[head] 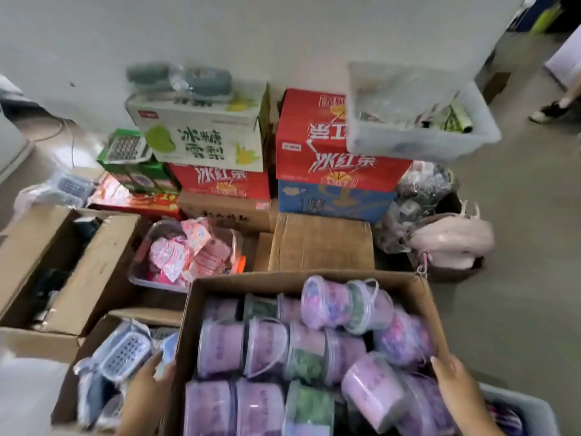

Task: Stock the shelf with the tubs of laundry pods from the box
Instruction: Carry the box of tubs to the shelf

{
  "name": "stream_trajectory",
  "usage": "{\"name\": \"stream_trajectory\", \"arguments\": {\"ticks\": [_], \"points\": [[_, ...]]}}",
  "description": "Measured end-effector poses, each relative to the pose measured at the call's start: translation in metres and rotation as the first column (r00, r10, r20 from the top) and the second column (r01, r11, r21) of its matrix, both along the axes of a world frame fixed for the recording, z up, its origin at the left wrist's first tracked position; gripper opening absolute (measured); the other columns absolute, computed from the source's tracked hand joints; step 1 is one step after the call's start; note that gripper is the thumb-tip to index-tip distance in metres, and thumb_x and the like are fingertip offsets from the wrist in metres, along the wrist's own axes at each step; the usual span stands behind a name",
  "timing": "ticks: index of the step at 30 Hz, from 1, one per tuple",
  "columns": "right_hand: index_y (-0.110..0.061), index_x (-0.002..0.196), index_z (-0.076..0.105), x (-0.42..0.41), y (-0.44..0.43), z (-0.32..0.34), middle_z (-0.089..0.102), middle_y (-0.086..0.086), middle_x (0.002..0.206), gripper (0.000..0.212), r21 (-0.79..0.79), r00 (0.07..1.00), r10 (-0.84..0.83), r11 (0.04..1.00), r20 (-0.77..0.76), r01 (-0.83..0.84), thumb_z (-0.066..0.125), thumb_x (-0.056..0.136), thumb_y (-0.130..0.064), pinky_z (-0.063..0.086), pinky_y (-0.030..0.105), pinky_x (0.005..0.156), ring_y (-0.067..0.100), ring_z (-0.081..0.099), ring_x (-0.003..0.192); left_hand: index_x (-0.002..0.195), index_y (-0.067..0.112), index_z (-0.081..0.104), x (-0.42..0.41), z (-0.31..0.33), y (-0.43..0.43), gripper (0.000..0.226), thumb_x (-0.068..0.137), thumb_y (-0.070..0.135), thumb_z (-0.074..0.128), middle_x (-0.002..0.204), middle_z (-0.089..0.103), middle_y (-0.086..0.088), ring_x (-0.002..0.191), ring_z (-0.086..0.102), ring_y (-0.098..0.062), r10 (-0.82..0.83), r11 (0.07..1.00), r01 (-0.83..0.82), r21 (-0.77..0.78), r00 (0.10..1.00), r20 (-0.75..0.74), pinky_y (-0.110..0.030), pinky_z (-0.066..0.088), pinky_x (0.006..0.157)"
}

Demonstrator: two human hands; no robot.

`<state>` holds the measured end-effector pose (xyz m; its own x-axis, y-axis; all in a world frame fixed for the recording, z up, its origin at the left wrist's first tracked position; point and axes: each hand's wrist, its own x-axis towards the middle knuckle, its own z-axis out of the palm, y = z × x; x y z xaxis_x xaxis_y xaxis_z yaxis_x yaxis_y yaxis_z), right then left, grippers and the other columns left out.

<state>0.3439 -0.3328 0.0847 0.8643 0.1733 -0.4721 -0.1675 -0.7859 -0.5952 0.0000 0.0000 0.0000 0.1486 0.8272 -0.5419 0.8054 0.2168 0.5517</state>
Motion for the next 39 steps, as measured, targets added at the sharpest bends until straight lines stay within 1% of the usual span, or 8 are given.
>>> {"name": "stream_trajectory", "arguments": {"ticks": [2, 6, 10, 13, 19, 26, 33, 39], "points": [[0.008, 0.123, 0.051, 0.03, 0.008, 0.005, 0.055, 0.033, 0.122, 0.039, -0.078, 0.995, -0.101, 0.992, 0.009, 0.101, 0.052, 0.093, -0.015, 0.037, 0.041, 0.087, 0.047, 0.05, 0.114, 0.117, 0.012, 0.057, 0.014, 0.007, 0.008, 0.063, 0.072, 0.057, 0.055, 0.115, 0.064, -0.012, 0.11, 0.057, -0.03, 0.018, 1.0, -0.019, -0.025, 0.999, -0.033, -0.05, 0.041, 0.1], [0.009, 0.136, 0.035, 0.036, 0.005, -0.005, 0.038, 0.033, 0.139, 0.058, -0.186, 0.992, -0.115, 0.975, 0.053, 0.123, 0.05, 0.094, -0.028, 0.028, 0.044, 0.105, 0.046, 0.036, 0.129, 0.133, 0.012, 0.044, 0.029, 0.032, -0.006, 0.059, 0.086, 0.044, 0.057, 0.131, 0.054, -0.016, 0.122, 0.049, -0.034, 0.109, 0.994, -0.109, -0.003, 0.993, -0.039, -0.049, 0.036, 0.104], [0.006, 0.14, 0.03, 0.054, 0.002, -0.039, 0.035, 0.029, 0.143, 0.065, -0.313, 0.995, -0.1, 0.944, 0.024, 0.102, 0.049, 0.093, -0.035, 0.025, 0.045, 0.108, 0.043, 0.033, 0.132, 0.128, 0.017, 0.047, 0.033, 0.0, -0.004, 0.067, 0.08, 0.063, 0.048, 0.125, 0.059, -0.014, 0.115, 0.054, -0.033, 0.068, 0.992, -0.076, -0.101, 0.995, -0.079, -0.049, 0.04, 0.101], [0.007, 0.139, 0.032, 0.064, 0.0, -0.04, 0.036, 0.029, 0.143, 0.066, -0.284, 0.992, -0.096, 0.952, 0.078, 0.114, 0.051, 0.093, -0.036, 0.025, 0.044, 0.109, 0.042, 0.034, 0.132, 0.122, 0.008, 0.054, 0.045, 0.021, -0.011, 0.038, 0.095, 0.034, 0.046, 0.119, 0.06, -0.012, 0.114, 0.053, -0.033, 0.105, 0.991, -0.108, -0.076, 0.993, -0.045, -0.033, 0.036, 0.091], [0.008, 0.128, 0.047, 0.086, 0.01, -0.059, 0.047, 0.03, 0.133, 0.065, -0.276, 0.969, -0.225, 0.943, -0.107, 0.188, 0.042, 0.094, -0.047, 0.033, 0.038, 0.102, 0.041, 0.044, 0.124, 0.121, -0.006, 0.054, 0.051, 0.003, -0.003, 0.065, 0.094, 0.05, 0.036, 0.12, 0.053, -0.036, 0.114, 0.048, -0.046, 0.103, 0.992, -0.118, -0.037, 0.952, -0.287, -0.044, 0.034, 0.099], [0.015, 0.111, 0.056, 0.068, 0.014, -0.048, 0.053, 0.037, 0.119, 0.073, -0.4, 0.986, -0.159, 0.908, -0.052, 0.125, 0.03, 0.096, -0.051, 0.038, 0.043, 0.092, 0.047, 0.049, 0.114, 0.116, -0.017, 0.052, 0.059, 0.013, 0.006, 0.075, 0.095, 0.052, 0.03, 0.119, 0.05, -0.041, 0.114, 0.047, -0.049, 0.042, 0.997, -0.062, -0.037, 0.916, -0.398, -0.046, 0.034, 0.098], [0.015, 0.097, 0.06, 0.019, -0.015, -0.055, 0.058, 0.037, 0.105, 0.077, -0.473, 0.982, -0.183, 0.869, -0.036, 0.145, 0.026, 0.095, -0.054, 0.038, 0.041, 0.076, 0.047, 0.055, 0.101, 0.118, -0.015, 0.051, 0.072, 0.023, 0.034, 0.065, 0.095, 0.045, 0.038, 0.12, 0.05, -0.04, 0.115, 0.047, -0.048, -0.074, 0.997, 0.058, -0.05, 0.908, -0.413, -0.045, 0.034, 0.097], [0.017, 0.108, 0.056, 0.038, -0.012, -0.058, 0.054, 0.037, 0.117, 0.074, -0.461, 0.975, -0.211, 0.874, -0.071, 0.155, 0.037, 0.093, -0.053, 0.038, 0.044, 0.093, 0.046, 0.05, 0.112, 0.113, -0.009, 0.059, 0.069, 0.022, 0.032, 0.06, 0.094, 0.045, 0.04, 0.113, 0.057, -0.036, 0.109, 0.051, -0.047, -0.12, 0.99, 0.142, 0.019, 0.894, -0.432, -0.045, 0.038, 0.093]]}}
